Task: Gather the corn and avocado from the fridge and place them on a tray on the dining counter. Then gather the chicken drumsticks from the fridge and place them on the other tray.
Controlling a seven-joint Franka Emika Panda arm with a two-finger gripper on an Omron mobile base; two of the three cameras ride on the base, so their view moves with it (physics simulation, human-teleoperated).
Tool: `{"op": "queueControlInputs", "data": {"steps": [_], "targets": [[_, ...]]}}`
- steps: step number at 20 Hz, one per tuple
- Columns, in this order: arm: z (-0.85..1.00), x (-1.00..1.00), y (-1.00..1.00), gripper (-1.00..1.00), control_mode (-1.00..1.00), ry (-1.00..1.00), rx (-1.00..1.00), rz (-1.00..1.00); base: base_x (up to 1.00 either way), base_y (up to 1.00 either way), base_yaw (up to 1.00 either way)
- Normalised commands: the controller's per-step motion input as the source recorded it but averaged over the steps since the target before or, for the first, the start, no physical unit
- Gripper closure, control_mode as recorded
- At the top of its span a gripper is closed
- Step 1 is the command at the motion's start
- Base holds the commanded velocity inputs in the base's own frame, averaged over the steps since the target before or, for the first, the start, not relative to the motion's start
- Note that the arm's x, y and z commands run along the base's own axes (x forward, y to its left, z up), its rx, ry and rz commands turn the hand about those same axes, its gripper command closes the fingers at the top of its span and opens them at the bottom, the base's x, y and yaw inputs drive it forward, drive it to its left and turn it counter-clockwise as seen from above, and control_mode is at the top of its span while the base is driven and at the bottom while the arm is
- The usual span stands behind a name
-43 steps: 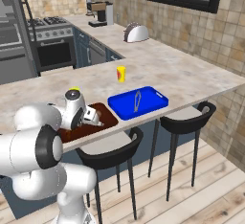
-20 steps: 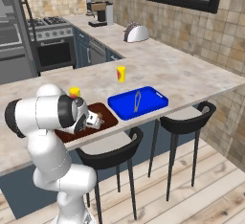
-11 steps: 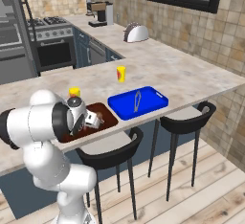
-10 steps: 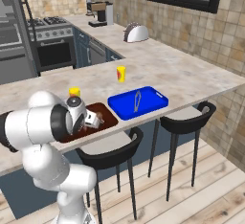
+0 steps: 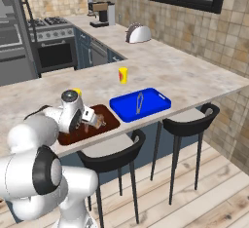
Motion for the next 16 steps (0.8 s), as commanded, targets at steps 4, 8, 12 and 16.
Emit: {"op": "queueControlInputs", "data": {"steps": [4, 8, 12, 16], "targets": [[0.95, -0.5, -0.06, -1.0, -1.0, 0.04, 0.09, -0.02, 0.0, 0.0, 0.0], [0.91, -0.62, -0.05, -1.0, -1.0, 0.02, 0.06, -0.03, 0.0, 0.0, 0.0], [0.87, -0.74, -0.07, -1.0, -1.0, 0.02, 0.03, -0.04, 0.0, 0.0, 0.0], [0.77, -0.82, -0.04, -1.0, -1.0, 0.0, 0.02, -0.02, 0.0, 0.0, 0.0]]}}
